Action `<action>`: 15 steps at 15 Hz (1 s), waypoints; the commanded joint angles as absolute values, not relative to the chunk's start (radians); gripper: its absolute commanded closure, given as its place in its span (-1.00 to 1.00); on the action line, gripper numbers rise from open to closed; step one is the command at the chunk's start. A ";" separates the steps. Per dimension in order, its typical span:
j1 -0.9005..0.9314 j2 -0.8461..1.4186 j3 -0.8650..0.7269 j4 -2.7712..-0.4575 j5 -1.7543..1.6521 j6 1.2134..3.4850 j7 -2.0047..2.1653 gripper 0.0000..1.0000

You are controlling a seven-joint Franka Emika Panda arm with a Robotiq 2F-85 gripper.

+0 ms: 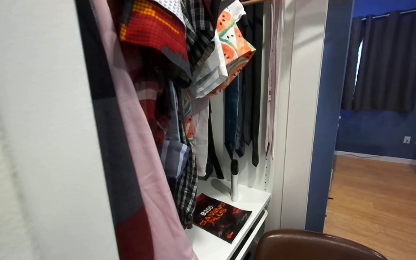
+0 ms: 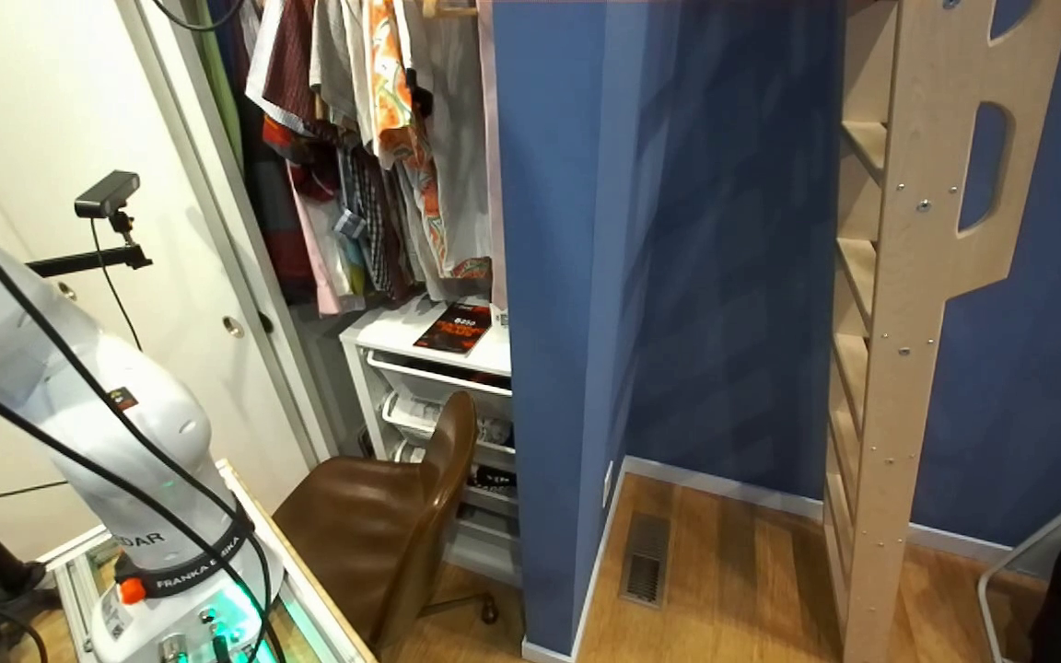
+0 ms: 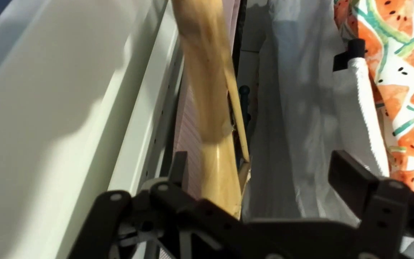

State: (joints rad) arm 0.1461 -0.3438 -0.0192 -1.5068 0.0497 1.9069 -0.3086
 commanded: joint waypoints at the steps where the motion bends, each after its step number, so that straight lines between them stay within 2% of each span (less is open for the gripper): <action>1: 0.134 -0.283 -0.035 -1.426 0.090 1.891 -0.347 -0.77; 2: 0.133 -0.275 -0.039 -1.416 0.097 1.884 -0.350 -0.45; 11: 0.127 -0.267 -0.046 -1.395 0.126 1.870 -0.388 0.80; 13: 0.128 -0.273 -0.045 -1.388 0.126 1.857 -0.400 0.93; 15: 0.132 -0.278 -0.046 -1.381 0.138 1.845 -0.412 0.86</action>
